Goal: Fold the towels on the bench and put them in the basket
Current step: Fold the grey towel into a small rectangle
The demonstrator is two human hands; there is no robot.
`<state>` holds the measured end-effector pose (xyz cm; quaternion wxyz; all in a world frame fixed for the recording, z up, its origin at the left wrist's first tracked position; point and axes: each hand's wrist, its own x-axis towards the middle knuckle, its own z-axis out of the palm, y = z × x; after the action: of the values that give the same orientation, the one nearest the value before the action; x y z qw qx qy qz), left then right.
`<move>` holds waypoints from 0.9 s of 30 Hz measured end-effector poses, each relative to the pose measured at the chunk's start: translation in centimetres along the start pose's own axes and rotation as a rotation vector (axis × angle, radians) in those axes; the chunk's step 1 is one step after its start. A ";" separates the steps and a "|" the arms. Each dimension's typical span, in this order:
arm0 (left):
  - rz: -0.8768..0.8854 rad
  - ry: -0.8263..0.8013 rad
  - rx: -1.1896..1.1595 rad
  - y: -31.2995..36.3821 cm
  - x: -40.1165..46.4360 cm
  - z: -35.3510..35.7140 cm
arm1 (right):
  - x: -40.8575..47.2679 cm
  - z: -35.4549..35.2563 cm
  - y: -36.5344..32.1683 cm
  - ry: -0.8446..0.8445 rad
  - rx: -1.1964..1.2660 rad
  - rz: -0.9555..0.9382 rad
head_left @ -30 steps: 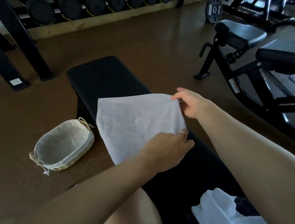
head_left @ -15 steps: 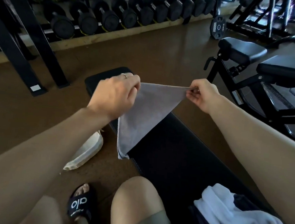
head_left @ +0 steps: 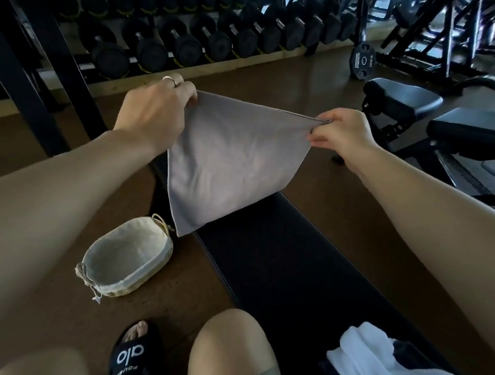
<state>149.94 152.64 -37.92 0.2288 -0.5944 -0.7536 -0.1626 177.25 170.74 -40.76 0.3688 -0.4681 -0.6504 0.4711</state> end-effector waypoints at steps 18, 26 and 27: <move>0.116 0.147 0.040 -1.7 0.1 0.1 | 0.9 -0.8 -0.9 0.143 -0.440 -0.463; 0.355 -0.424 -0.197 -0.7 -17.3 4.9 | -9.7 -1.1 8.0 -0.552 -0.453 0.269; 0.373 -0.475 -0.200 -0.3 -18.8 5.3 | -10.5 -1.2 8.9 -0.582 -0.478 0.286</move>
<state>152.36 139.88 -52.53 0.0126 -0.7633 -0.6442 -0.0476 183.76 162.06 -49.31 -0.0193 -0.4735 -0.7471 0.4661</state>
